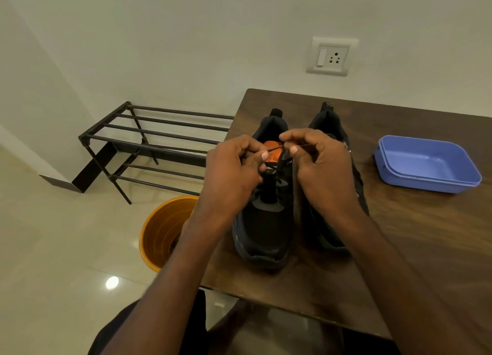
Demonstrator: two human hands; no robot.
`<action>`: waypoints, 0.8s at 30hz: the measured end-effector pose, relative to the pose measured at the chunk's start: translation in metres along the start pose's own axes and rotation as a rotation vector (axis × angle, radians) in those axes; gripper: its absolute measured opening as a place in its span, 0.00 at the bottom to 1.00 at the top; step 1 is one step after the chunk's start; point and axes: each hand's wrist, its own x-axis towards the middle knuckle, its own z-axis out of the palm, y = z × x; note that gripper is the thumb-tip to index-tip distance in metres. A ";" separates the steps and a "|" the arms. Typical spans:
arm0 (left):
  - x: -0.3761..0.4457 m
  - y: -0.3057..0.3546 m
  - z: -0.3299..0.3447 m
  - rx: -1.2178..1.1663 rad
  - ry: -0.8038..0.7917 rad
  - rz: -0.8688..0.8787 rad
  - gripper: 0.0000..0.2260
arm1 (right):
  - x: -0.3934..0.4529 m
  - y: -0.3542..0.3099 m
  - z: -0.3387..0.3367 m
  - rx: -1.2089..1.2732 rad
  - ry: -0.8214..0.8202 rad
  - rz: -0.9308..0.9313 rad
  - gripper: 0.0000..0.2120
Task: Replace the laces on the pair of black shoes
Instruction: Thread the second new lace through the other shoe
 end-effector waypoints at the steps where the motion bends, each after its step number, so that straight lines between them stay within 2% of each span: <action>1: 0.000 -0.002 0.000 0.027 0.012 0.001 0.04 | 0.000 0.004 0.001 -0.137 -0.024 -0.023 0.18; 4: -0.001 -0.006 0.002 0.121 0.024 0.053 0.07 | -0.002 0.014 0.003 -0.356 -0.186 -0.063 0.27; 6: -0.002 -0.006 0.005 0.183 0.040 0.082 0.08 | -0.003 0.017 0.006 -0.349 -0.226 -0.081 0.26; 11: -0.004 -0.002 0.010 0.315 0.038 0.124 0.10 | 0.000 0.022 0.004 -0.255 -0.104 -0.039 0.17; 14: -0.004 0.001 0.015 0.442 -0.005 0.218 0.09 | -0.001 0.025 0.002 -0.195 -0.090 0.000 0.17; 21: 0.001 0.004 0.017 0.547 -0.063 0.211 0.09 | -0.001 0.029 0.002 -0.136 -0.105 0.008 0.18; 24: 0.005 0.003 0.012 0.521 -0.115 0.209 0.09 | -0.001 0.030 0.004 -0.123 -0.107 0.031 0.19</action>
